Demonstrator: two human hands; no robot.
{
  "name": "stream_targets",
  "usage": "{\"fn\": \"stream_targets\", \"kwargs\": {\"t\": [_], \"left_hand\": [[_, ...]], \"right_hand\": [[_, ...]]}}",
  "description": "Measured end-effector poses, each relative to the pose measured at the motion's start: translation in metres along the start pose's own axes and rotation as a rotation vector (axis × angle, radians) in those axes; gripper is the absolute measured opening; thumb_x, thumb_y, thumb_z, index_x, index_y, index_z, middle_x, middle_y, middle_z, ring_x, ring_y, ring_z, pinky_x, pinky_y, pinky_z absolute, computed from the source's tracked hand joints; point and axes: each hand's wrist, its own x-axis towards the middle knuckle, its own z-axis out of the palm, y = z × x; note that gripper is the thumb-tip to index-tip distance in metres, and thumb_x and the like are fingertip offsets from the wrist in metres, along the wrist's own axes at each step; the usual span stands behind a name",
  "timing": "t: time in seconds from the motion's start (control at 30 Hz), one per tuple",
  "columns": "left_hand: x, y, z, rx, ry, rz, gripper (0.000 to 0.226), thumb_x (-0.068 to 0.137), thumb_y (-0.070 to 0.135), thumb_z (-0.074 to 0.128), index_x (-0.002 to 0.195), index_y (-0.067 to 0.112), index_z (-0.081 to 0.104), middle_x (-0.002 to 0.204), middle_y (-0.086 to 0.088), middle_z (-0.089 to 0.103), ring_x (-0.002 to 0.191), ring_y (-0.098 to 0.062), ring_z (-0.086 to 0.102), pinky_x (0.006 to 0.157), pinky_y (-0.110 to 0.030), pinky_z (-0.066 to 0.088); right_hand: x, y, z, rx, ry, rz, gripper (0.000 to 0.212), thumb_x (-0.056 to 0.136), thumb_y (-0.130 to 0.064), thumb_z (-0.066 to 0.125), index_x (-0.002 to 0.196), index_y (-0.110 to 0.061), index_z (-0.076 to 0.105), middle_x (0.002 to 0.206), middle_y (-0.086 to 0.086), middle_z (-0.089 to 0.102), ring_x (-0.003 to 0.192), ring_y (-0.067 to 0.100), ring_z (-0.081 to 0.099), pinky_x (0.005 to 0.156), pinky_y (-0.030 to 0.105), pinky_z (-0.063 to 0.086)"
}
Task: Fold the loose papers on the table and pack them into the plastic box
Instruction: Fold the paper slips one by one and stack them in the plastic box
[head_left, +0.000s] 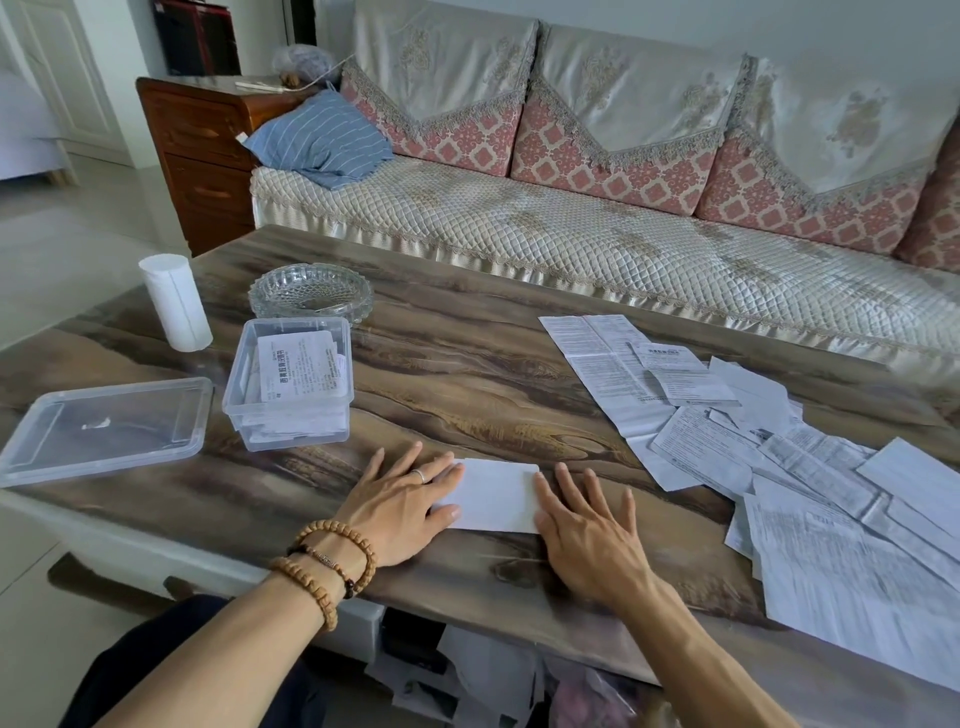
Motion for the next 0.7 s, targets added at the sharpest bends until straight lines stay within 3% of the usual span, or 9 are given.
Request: {"fn": "stream_targets", "kwargs": {"t": [0.07,0.13,0.17,0.23,0.27,0.37,0.47,0.53,0.7], "left_hand": [[-0.002,0.002,-0.001,-0.016,-0.012,-0.009,0.057,0.102,0.051,0.023,0.154,0.036,0.006,0.161,0.019,-0.005,0.15,-0.016,-0.011,0.12,-0.049,-0.007],[-0.003,0.003,-0.002,-0.02,-0.019,-0.013,0.057,0.102,0.051,0.023,0.155,0.036,0.006,0.161,0.018,-0.005,0.15,-0.017,-0.012,0.12,-0.05,-0.007],[-0.003,0.003,-0.003,-0.016,-0.017,-0.015,0.057,0.102,0.051,0.023,0.155,0.035,0.007,0.161,0.017,-0.005,0.15,-0.017,-0.012,0.119,-0.05,-0.007],[-0.003,0.003,-0.004,-0.009,-0.026,-0.014,0.058,0.102,0.053,0.02,0.155,0.034,0.006,0.162,0.017,-0.006,0.15,-0.017,-0.012,0.119,-0.05,-0.007],[-0.003,0.003,-0.004,-0.005,-0.032,-0.011,0.058,0.102,0.053,0.019,0.155,0.033,0.005,0.162,0.016,-0.006,0.149,-0.017,-0.013,0.119,-0.05,-0.008],[-0.004,0.003,-0.001,0.005,-0.027,-0.008,0.058,0.102,0.052,0.016,0.155,0.032,0.003,0.162,0.016,-0.007,0.149,-0.018,-0.014,0.119,-0.051,-0.008],[-0.005,0.005,0.001,0.006,-0.016,-0.01,0.058,0.103,0.05,0.014,0.155,0.03,0.002,0.161,0.016,-0.008,0.149,-0.018,-0.015,0.119,-0.051,-0.01],[-0.006,0.005,0.001,-0.009,-0.011,-0.013,0.058,0.103,0.049,0.017,0.156,0.028,0.004,0.162,0.016,-0.007,0.149,-0.018,-0.015,0.119,-0.052,-0.01],[-0.005,0.008,-0.012,-0.149,0.065,-0.023,0.062,0.101,0.043,0.037,0.154,0.021,0.014,0.163,0.006,0.007,0.15,-0.017,-0.005,0.121,-0.047,-0.002]], "right_hand": [[0.002,-0.003,-0.005,0.08,0.054,0.04,0.044,0.102,-0.036,0.024,0.145,-0.035,0.032,0.163,0.0,0.013,0.15,0.028,0.006,0.117,0.057,0.005],[0.004,-0.015,-0.007,0.328,0.288,0.123,0.031,0.095,-0.028,0.033,0.116,-0.022,0.054,0.14,0.01,0.046,0.134,0.034,0.037,0.106,0.049,0.032],[0.004,-0.026,-0.013,0.523,0.361,0.19,0.025,0.092,-0.026,0.039,0.106,-0.016,0.057,0.122,0.01,0.053,0.119,0.034,0.047,0.096,0.043,0.039],[0.003,-0.042,-0.023,0.871,0.351,0.309,0.012,0.09,-0.02,0.053,0.098,-0.013,0.057,0.099,0.003,0.054,0.099,0.025,0.052,0.084,0.03,0.039],[0.004,-0.047,-0.027,0.97,0.321,0.339,0.007,0.087,-0.019,0.059,0.09,-0.015,0.054,0.089,0.0,0.052,0.091,0.021,0.05,0.08,0.026,0.037],[0.016,-0.043,-0.035,1.066,0.287,0.416,0.02,0.078,-0.014,0.069,0.068,-0.016,0.052,0.065,-0.004,0.05,0.076,0.022,0.05,0.07,0.03,0.041],[0.025,-0.037,-0.033,1.127,0.208,0.475,0.011,0.069,-0.01,0.074,0.078,-0.01,0.068,0.077,0.004,0.067,0.083,0.027,0.064,0.079,0.041,0.056],[0.031,-0.034,-0.03,1.089,0.119,0.451,0.02,0.068,-0.01,0.072,0.088,-0.009,0.074,0.088,0.011,0.072,0.086,0.031,0.068,0.08,0.046,0.058],[0.033,-0.036,-0.038,0.909,0.059,0.242,0.019,0.079,-0.003,0.058,0.093,-0.005,0.071,0.091,0.012,0.069,0.082,0.024,0.063,0.066,0.032,0.05]]}}
